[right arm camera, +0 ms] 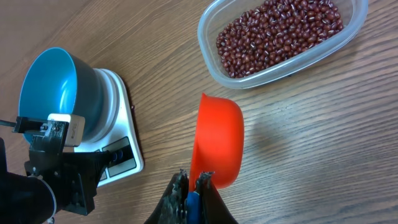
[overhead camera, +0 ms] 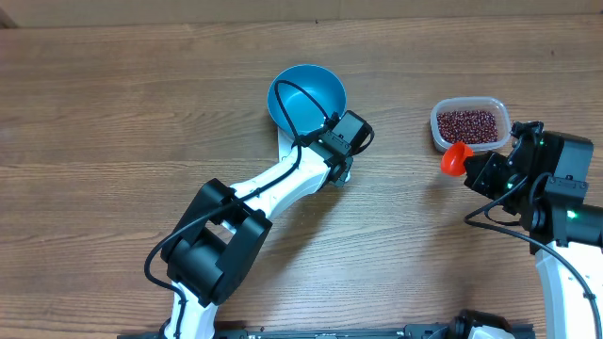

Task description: Scoop item into bowl and weigh 150g on scale

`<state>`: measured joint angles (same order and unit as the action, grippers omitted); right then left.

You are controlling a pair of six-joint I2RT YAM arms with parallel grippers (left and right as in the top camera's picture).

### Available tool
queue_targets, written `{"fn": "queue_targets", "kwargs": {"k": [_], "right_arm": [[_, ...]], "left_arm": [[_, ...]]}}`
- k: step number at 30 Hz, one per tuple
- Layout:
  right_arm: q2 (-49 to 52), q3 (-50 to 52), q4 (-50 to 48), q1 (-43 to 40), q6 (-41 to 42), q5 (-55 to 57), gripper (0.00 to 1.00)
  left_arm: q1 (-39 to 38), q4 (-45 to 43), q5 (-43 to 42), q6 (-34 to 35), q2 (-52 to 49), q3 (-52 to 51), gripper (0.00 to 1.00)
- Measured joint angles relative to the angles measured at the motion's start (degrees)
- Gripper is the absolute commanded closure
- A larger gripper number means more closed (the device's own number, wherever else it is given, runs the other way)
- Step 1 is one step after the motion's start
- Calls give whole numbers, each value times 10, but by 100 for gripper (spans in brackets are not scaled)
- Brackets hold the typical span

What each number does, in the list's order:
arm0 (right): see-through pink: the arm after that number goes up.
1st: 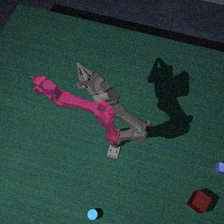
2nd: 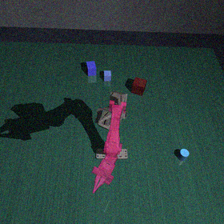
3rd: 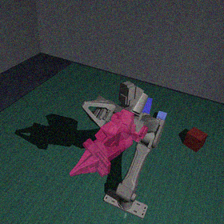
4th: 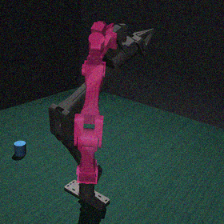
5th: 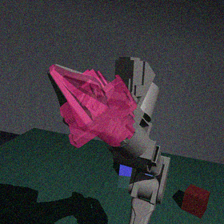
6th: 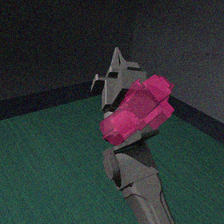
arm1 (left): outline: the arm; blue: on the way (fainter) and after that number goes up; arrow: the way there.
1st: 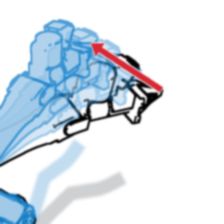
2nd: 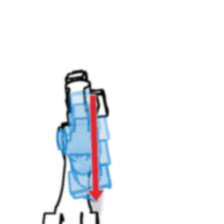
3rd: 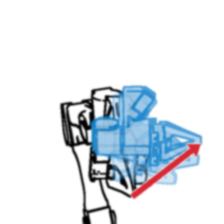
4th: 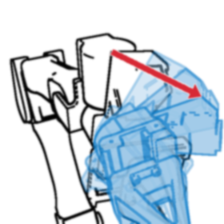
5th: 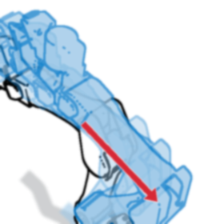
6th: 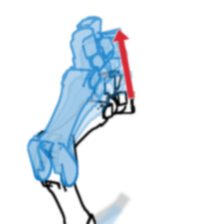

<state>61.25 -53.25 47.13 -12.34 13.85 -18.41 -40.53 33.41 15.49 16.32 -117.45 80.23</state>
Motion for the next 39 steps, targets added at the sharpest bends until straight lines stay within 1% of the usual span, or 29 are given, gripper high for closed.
{"fn": "queue_targets", "kwargs": {"k": [23,28,34,39], "right_arm": [[0,0,0,0,0,0,96],[0,0,0,0,0,0,96],[0,0,-6,0,0,0,96],[0,0,-12,0,0,0,96]], "left_arm": [[0,0,0,0,0,0,96],[0,16,4,0,0,3,96],[0,56,6,0,-5,21,96],[0,56,6,0,-5,23,96]]}}
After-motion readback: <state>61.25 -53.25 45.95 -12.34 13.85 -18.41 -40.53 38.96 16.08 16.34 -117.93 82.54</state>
